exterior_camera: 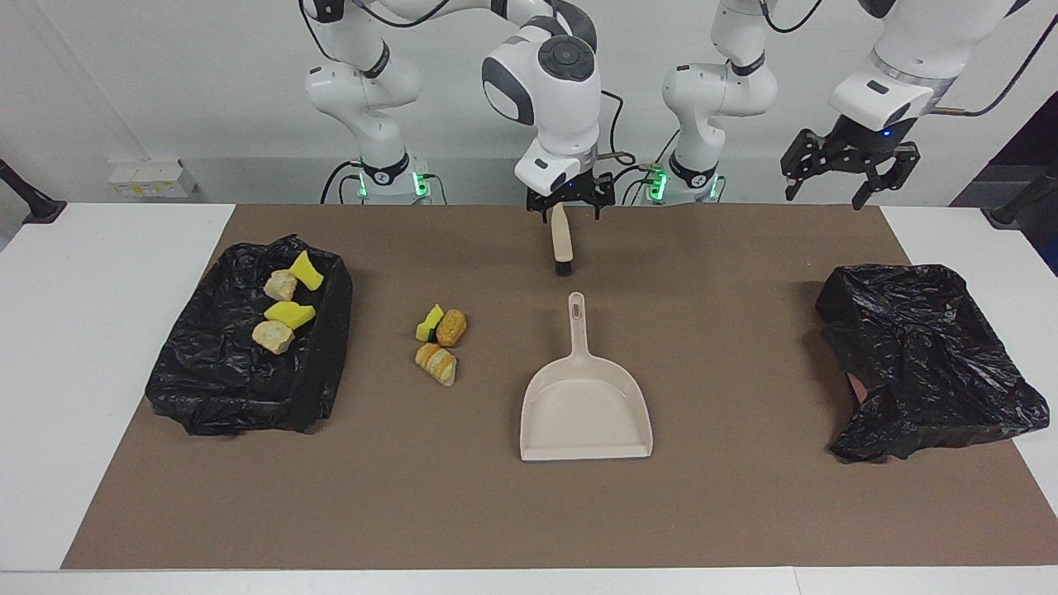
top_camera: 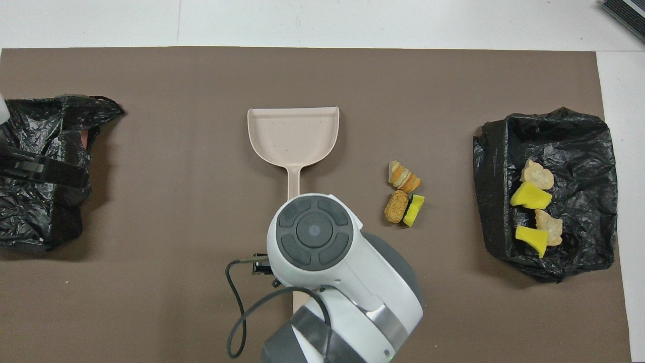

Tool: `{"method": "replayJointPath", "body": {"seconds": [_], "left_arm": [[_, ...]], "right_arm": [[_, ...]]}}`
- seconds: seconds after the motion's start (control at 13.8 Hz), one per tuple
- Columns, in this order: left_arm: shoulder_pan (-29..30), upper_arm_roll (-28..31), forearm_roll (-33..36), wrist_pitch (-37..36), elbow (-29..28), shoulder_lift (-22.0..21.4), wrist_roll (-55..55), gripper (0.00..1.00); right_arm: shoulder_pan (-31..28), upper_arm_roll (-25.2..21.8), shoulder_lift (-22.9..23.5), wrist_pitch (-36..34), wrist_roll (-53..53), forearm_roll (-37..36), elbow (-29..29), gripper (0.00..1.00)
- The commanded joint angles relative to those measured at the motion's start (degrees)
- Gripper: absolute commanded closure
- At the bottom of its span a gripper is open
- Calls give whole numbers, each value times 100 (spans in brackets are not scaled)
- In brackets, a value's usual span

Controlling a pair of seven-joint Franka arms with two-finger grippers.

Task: Sweep and dump trash in bin

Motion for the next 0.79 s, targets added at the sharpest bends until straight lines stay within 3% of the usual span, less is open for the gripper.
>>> {"method": "replayJointPath", "body": {"seconds": [0.0,0.14,0.29,0.51,0.72], "left_arm": [[7,-302,-58,448,-304,-76,-435,0],[7,-591,-58,993,-593,-40,-832,0],[-2,-934,-58,1607,-1014,56,-1297,0],[-20,-1610,-58,2574,-1647,319,-2061,0],[-46,-2060,3,3235,-1947,697,-2739,0]], "right_arm": [[-110,232,-1093,495,-118,728,-1568,0],[-101,486,-1754,839,-372,1422,-2353,0],[-101,881,-2019,893,-382,1583,-2801,0],[-92,1322,-2283,1550,-373,1873,-3513,0],[66,1629,-2249,2525,-452,1873,-4077,0]]}}
